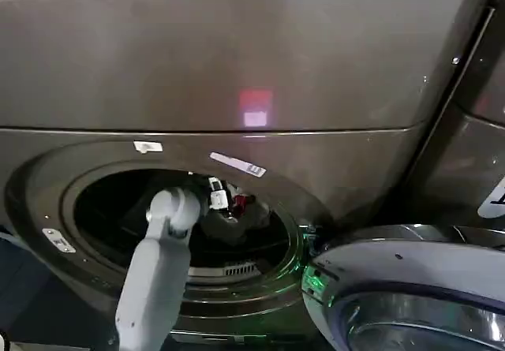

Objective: Grasp the clothes from the dryer.

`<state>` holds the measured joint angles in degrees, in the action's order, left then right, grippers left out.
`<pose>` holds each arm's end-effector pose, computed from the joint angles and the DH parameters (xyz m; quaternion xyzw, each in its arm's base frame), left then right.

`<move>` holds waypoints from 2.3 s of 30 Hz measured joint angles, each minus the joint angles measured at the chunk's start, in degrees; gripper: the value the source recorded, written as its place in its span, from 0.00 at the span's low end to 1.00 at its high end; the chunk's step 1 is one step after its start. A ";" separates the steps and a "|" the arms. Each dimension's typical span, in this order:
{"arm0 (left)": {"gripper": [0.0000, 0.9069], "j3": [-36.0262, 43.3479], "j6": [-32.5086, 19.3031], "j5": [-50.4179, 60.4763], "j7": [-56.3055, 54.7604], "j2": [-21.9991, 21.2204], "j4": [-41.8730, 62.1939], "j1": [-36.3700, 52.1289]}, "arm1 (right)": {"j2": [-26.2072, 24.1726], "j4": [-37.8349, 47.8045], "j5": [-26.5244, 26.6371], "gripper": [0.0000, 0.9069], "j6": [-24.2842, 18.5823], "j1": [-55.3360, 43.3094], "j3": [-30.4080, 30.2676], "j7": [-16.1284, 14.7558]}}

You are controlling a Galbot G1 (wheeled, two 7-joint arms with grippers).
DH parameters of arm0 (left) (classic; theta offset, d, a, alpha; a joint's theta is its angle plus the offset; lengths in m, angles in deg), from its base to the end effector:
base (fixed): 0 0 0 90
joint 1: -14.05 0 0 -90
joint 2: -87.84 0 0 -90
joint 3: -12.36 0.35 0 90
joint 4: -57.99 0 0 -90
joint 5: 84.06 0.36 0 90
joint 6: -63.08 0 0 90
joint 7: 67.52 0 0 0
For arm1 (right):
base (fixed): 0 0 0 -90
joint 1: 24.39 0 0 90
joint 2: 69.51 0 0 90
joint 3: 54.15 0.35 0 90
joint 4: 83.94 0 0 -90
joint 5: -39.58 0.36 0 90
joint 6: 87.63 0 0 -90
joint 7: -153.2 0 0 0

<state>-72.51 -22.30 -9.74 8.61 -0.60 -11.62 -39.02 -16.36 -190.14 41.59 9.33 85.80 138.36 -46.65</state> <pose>0.5547 -0.0172 -0.1786 -0.4090 -0.6608 -0.5521 0.3019 -0.0693 -0.4197 0.0284 0.5436 0.7271 -0.3978 0.1329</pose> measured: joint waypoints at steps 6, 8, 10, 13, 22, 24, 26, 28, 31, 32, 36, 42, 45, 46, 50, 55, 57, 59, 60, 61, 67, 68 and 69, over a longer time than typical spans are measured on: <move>1.00 0.09 1.17 -1.32 0.44 0.48 4.72 2.71 | -0.17 0.13 0.27 1.00 -0.03 0.06 -0.08 -0.16; 1.00 0.24 1.20 -1.78 0.55 0.74 6.82 4.00 | -0.17 0.10 0.35 1.00 -0.02 0.14 -0.08 -0.19; 1.00 0.44 1.24 -2.30 0.66 0.91 8.92 5.33 | -0.17 0.03 0.47 1.00 -0.01 0.26 -0.02 -0.22; 1.00 0.41 1.09 -2.84 0.72 0.88 12.20 7.34 | -0.14 -0.10 0.73 1.00 0.02 0.45 0.10 -0.28; 1.00 1.01 0.44 -5.66 0.81 0.32 21.98 12.36 | 0.07 -0.61 1.01 1.00 0.06 0.32 -0.29 -0.54; 1.00 1.52 0.46 -6.70 0.85 0.25 24.10 13.49 | 0.23 -0.83 1.09 1.00 0.07 0.22 -0.52 -0.59; 1.00 2.09 0.50 -7.47 0.86 0.26 26.12 14.49 | 0.34 -1.00 1.26 1.00 0.07 0.23 -0.63 -0.65; 1.00 2.58 0.67 -8.19 0.86 0.31 28.09 15.45 | 0.35 -0.99 1.28 1.00 0.07 0.20 -0.63 -0.67; 1.00 3.47 1.11 -9.55 0.76 0.56 30.93 16.70 | 0.30 -1.07 1.31 1.00 0.09 -0.02 -0.83 -0.71; 1.00 3.78 1.33 -9.99 0.66 0.69 31.78 17.05 | 0.28 -1.15 1.37 1.00 0.13 -0.10 -0.93 -0.72; 1.00 4.83 2.34 -11.40 -0.05 1.27 34.74 17.53 | 0.18 -1.23 1.58 1.00 0.16 -0.12 -1.12 -0.83; 1.00 5.81 3.27 -12.94 -1.47 2.25 38.03 18.19 | 0.07 -1.35 1.97 1.00 0.19 -0.05 -1.16 -1.03; 1.00 6.34 3.60 -13.53 -1.99 2.56 39.05 18.31 | 0.07 -1.47 2.11 1.00 0.20 0.04 -1.16 -1.07; 1.00 6.48 3.68 -13.72 -2.06 2.64 39.31 18.38 | 0.07 -1.49 2.14 1.00 0.20 0.09 -1.15 -1.08; 1.00 6.87 4.30 -14.76 -2.13 2.81 40.50 18.76 | 0.00 -1.50 2.30 1.00 0.20 0.28 -1.01 -1.10; 1.00 6.99 4.98 -16.49 -2.25 3.03 42.11 19.16 | -0.08 -1.70 2.42 1.00 0.20 0.38 -1.06 -1.10; 1.00 7.04 5.23 -17.05 -2.22 3.17 42.38 19.17 | -0.08 -1.80 2.42 1.00 0.20 0.28 -1.23 -1.10; 1.00 7.14 5.52 -17.76 -2.10 3.35 42.63 19.21 | -0.10 -1.84 2.42 1.00 0.21 0.18 -1.35 -1.10; 1.00 7.23 5.67 -18.08 -2.06 3.40 42.76 19.22 | -0.12 -1.86 2.43 1.00 0.21 0.18 -1.37 -1.10; 1.00 7.33 5.86 -18.42 -1.93 3.47 42.89 19.23 | -0.15 -1.86 2.43 1.00 0.21 0.18 -1.37 -1.10; 0.97 7.53 7.03 -20.11 -1.27 3.54 43.48 19.52 | -0.16 -1.85 2.46 1.00 0.19 0.30 -1.34 -1.09; 0.93 7.53 7.22 -20.35 -1.19 3.54 43.57 19.57 | -0.16 -1.85 2.46 1.00 0.18 0.30 -1.33 -1.08; 0.88 7.54 7.41 -20.62 -1.12 3.53 43.62 19.61 | -0.16 -1.85 2.46 1.00 0.18 0.30 -1.31 -1.08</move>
<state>-64.97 -14.89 -30.35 7.49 2.93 32.01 -19.41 -16.52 -191.99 44.05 9.51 86.10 137.04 -47.73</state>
